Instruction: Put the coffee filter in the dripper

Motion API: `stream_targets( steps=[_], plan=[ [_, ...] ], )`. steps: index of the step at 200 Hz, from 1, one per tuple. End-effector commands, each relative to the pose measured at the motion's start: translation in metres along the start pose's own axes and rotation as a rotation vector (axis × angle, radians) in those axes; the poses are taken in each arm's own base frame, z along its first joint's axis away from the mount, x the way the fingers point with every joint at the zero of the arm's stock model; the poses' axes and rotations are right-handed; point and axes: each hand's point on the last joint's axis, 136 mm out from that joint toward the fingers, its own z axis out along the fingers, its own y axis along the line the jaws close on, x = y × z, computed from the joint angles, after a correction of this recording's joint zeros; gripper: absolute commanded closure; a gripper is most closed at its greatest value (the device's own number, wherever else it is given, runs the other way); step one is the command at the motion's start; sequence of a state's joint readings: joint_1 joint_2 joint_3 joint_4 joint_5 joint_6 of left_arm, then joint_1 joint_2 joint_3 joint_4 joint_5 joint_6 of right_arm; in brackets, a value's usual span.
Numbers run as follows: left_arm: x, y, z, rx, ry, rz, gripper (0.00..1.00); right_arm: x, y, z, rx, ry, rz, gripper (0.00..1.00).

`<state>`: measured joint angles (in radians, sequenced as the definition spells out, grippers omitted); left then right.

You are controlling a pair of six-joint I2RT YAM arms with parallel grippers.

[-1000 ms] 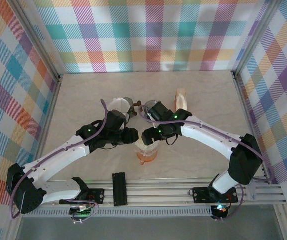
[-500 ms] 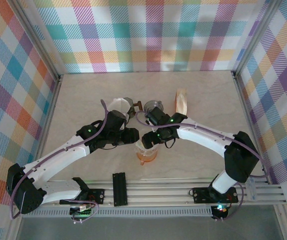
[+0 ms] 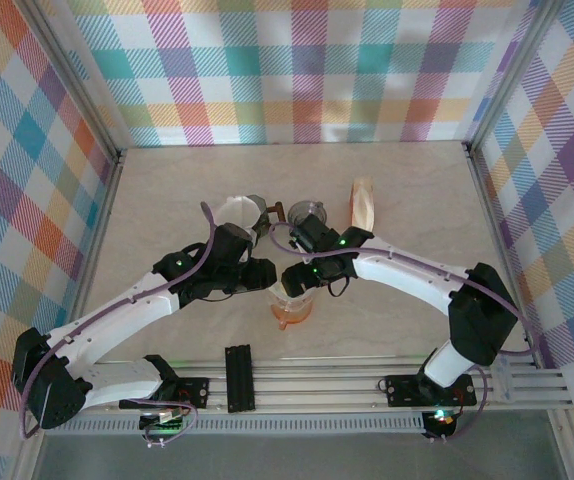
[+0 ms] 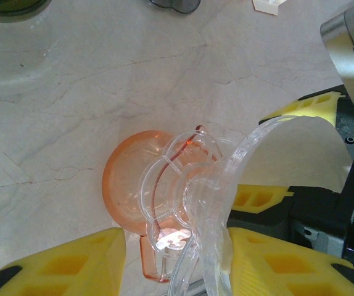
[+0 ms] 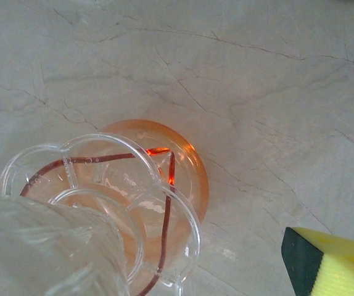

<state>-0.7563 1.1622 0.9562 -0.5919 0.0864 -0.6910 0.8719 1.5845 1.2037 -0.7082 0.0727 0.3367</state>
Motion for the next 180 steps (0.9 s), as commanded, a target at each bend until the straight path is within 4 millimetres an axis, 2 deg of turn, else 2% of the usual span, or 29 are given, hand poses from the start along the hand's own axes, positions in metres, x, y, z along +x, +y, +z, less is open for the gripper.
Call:
stream_targets(
  steps=[1,24,80,121,148,180],
  plan=[
    [0.000,0.002,-0.001,0.005,-0.004,-0.007,0.55,-0.010,0.006,-0.024,-0.018,-0.064,0.008,0.11],
    [0.000,0.002,0.000,0.008,-0.003,-0.009,0.56,-0.009,0.009,-0.026,-0.033,-0.064,0.013,0.11],
    [0.002,0.002,0.004,0.007,0.007,-0.010,0.58,0.007,0.001,0.001,-0.007,0.002,0.024,0.11],
    [0.003,0.002,0.004,0.007,0.009,-0.011,0.59,0.007,0.000,0.006,0.006,0.012,0.020,0.11],
    [0.003,0.004,0.005,0.004,0.009,-0.012,0.59,0.002,0.002,-0.004,-0.004,-0.015,0.018,0.11],
    [0.003,0.004,0.005,0.005,0.010,-0.015,0.59,-0.010,0.004,-0.030,-0.016,-0.087,0.016,0.11]
  ],
)
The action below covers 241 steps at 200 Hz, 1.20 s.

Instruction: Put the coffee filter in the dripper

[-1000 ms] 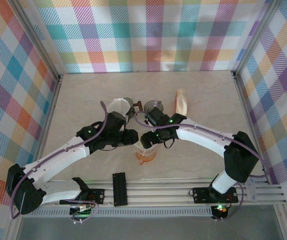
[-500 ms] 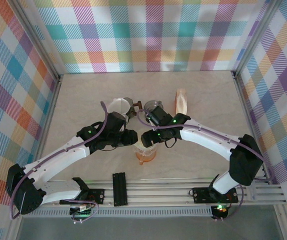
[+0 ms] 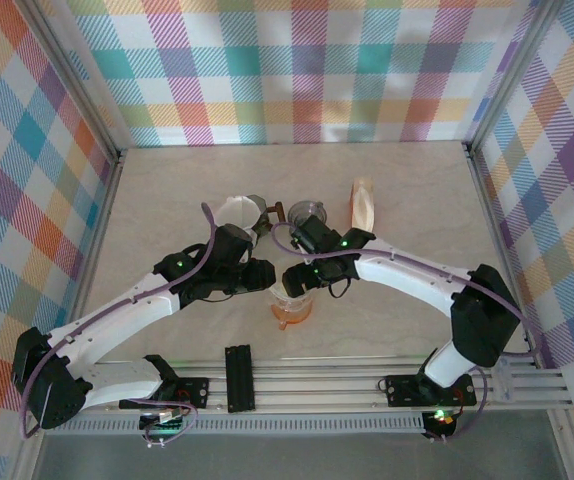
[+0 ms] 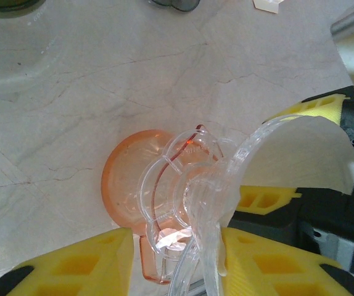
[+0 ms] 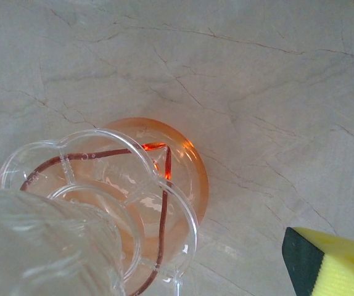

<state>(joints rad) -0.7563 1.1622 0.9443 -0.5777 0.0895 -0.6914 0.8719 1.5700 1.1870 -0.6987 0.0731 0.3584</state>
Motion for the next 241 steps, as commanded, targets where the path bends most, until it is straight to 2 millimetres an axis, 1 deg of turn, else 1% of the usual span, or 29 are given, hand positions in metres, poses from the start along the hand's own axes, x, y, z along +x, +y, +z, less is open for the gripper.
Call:
stream_targets(
  steps=[1,22,35,57,71,92,114,120,137,147,168,185,201,215,241],
  plan=[
    [0.002,0.003,0.003,0.001,0.010,-0.015,0.59,-0.012,0.005,-0.030,-0.015,-0.082,-0.006,0.11],
    [0.001,0.002,0.003,0.002,0.007,-0.014,0.59,-0.018,0.005,-0.054,-0.022,-0.152,-0.003,0.11],
    [0.002,0.002,0.003,0.003,0.008,-0.014,0.59,-0.020,0.002,-0.068,-0.016,-0.197,0.003,0.11],
    [0.001,0.001,0.002,0.006,0.004,-0.014,0.59,-0.019,-0.006,-0.087,-0.003,-0.252,0.019,0.11],
    [0.001,0.001,0.002,0.007,0.005,-0.013,0.59,-0.015,-0.014,-0.096,0.010,-0.275,0.042,0.10],
    [0.000,0.001,0.002,0.005,0.002,-0.014,0.59,-0.003,-0.031,-0.097,0.026,-0.281,0.101,0.11],
    [0.000,0.001,0.002,0.006,0.001,-0.015,0.59,0.016,-0.047,-0.087,0.024,-0.248,0.177,0.13],
    [0.000,0.001,0.002,0.007,0.002,-0.015,0.58,0.021,-0.050,-0.085,0.019,-0.243,0.190,0.14],
    [0.000,0.000,0.001,0.009,-0.001,-0.014,0.58,0.038,-0.056,-0.070,-0.002,-0.203,0.225,0.21],
    [-0.001,-0.001,0.000,0.014,-0.004,-0.015,0.57,0.047,-0.053,-0.060,-0.043,-0.180,0.236,0.26],
    [-0.002,-0.002,-0.002,0.018,-0.009,-0.013,0.55,0.063,-0.041,-0.037,-0.136,-0.132,0.234,0.38],
    [-0.004,-0.004,-0.005,0.025,-0.017,-0.012,0.53,0.071,-0.033,-0.020,-0.195,-0.095,0.248,0.46],
    [-0.004,-0.005,-0.009,0.030,-0.021,-0.013,0.51,0.076,-0.028,-0.006,-0.229,-0.067,0.260,0.50],
    [-0.006,-0.007,-0.013,0.038,-0.028,-0.012,0.47,0.076,-0.023,0.001,-0.264,-0.059,0.264,0.51],
    [-0.010,-0.013,-0.029,0.063,-0.061,-0.018,0.36,0.081,-0.018,0.018,-0.302,-0.029,0.282,0.55]
  ],
)
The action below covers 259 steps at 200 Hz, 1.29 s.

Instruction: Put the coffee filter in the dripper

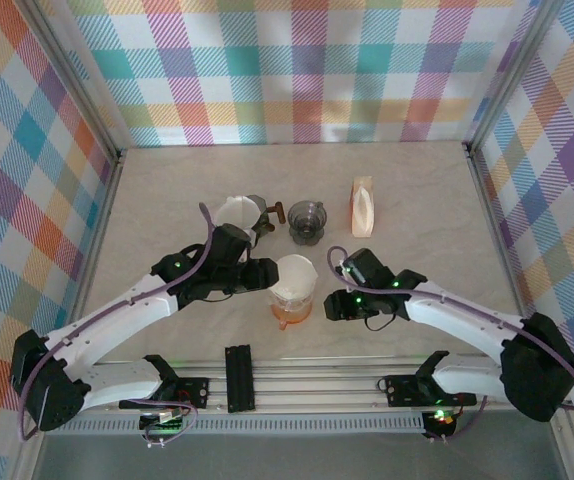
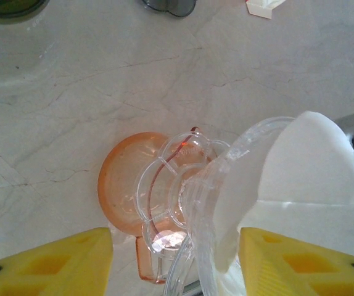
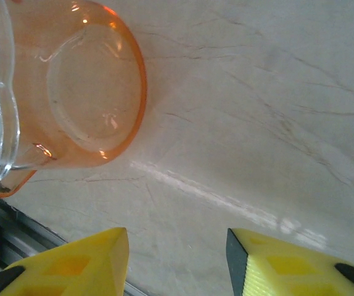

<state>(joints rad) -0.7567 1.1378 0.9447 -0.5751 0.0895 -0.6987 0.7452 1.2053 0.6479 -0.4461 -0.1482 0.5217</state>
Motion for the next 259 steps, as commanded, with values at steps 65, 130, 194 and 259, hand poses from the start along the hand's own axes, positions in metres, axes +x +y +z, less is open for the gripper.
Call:
stream_targets(
  steps=[65,130,194,259],
  plan=[
    [-0.022,0.012,-0.074,-0.017,-0.219,-0.009,0.12,-0.004,0.024,0.043,-0.211,0.009,0.068,0.60],
    [-0.014,0.044,-0.085,-0.110,-0.243,-0.047,0.12,-0.020,0.039,0.056,-0.278,-0.016,0.062,0.63],
    [-0.018,0.056,-0.105,-0.156,-0.305,-0.057,0.12,-0.044,0.059,0.070,-0.322,-0.019,0.014,0.64],
    [-0.021,0.065,-0.120,-0.194,-0.348,-0.063,0.09,-0.071,0.087,0.091,-0.353,-0.001,-0.037,0.65]
  ],
)
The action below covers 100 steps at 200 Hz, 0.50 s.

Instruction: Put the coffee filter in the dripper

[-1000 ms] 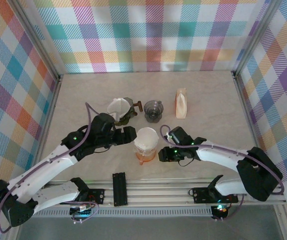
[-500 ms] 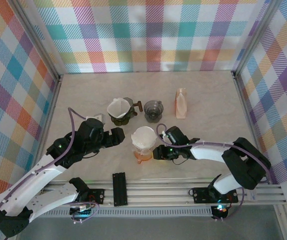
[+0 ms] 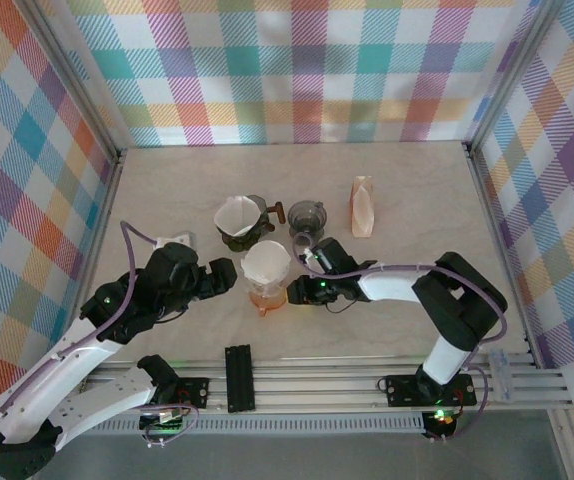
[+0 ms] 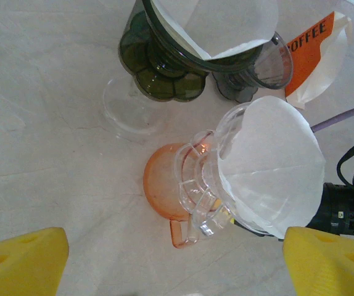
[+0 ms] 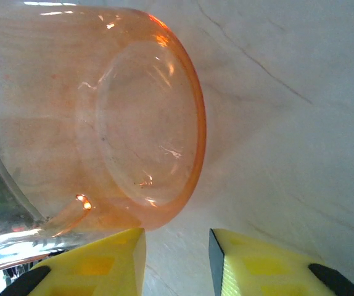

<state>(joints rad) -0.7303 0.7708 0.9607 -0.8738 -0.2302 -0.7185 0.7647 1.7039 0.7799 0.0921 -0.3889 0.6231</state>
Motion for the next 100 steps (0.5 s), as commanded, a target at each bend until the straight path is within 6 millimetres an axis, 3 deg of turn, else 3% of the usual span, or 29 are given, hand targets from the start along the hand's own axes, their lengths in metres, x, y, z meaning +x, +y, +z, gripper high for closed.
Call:
stream_targets(
  steps=[1,100],
  plan=[
    [-0.009,0.008,-0.011,-0.029,-0.041,-0.017,0.09,-0.014,0.021,0.010,-0.059,-0.006,-0.063,0.66],
    [-0.011,0.012,-0.015,-0.032,-0.060,-0.019,0.08,-0.026,0.052,0.058,-0.086,0.019,-0.082,0.68]
  ],
)
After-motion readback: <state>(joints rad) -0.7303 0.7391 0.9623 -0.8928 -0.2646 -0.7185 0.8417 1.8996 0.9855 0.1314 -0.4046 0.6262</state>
